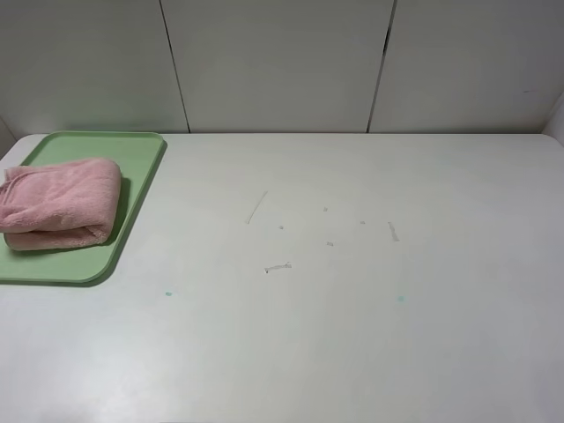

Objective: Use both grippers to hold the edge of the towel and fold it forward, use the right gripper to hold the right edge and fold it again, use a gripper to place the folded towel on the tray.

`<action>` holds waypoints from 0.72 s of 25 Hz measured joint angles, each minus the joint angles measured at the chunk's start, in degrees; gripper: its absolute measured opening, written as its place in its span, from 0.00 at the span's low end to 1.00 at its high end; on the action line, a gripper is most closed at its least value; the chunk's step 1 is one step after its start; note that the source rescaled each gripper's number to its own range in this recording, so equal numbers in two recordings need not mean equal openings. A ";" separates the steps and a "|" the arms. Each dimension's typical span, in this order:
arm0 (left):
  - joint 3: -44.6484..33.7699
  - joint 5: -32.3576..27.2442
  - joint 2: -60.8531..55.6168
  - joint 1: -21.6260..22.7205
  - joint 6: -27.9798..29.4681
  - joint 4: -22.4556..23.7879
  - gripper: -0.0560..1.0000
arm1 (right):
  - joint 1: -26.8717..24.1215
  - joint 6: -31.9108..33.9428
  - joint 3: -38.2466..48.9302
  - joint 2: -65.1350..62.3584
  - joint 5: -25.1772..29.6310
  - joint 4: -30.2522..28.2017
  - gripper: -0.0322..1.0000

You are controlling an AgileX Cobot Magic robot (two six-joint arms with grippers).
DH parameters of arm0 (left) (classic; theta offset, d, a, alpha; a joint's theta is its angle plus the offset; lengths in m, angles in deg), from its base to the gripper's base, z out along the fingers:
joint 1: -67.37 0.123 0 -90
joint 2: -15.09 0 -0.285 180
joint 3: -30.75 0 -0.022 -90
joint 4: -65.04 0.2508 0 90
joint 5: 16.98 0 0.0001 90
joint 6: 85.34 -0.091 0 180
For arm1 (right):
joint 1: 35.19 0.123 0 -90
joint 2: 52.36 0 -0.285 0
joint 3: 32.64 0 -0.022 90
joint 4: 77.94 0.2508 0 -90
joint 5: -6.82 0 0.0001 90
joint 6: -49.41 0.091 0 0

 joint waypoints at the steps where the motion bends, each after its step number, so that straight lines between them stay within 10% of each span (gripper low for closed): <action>1: 0.00 0.00 -1.22 -0.47 -0.14 -0.14 1.00 | 0.00 0.00 0.00 0.00 0.00 0.00 1.00; 18: -0.26 -0.12 -19.81 -1.18 -1.01 -0.74 1.00 | 0.00 0.00 0.00 0.00 0.00 0.00 1.00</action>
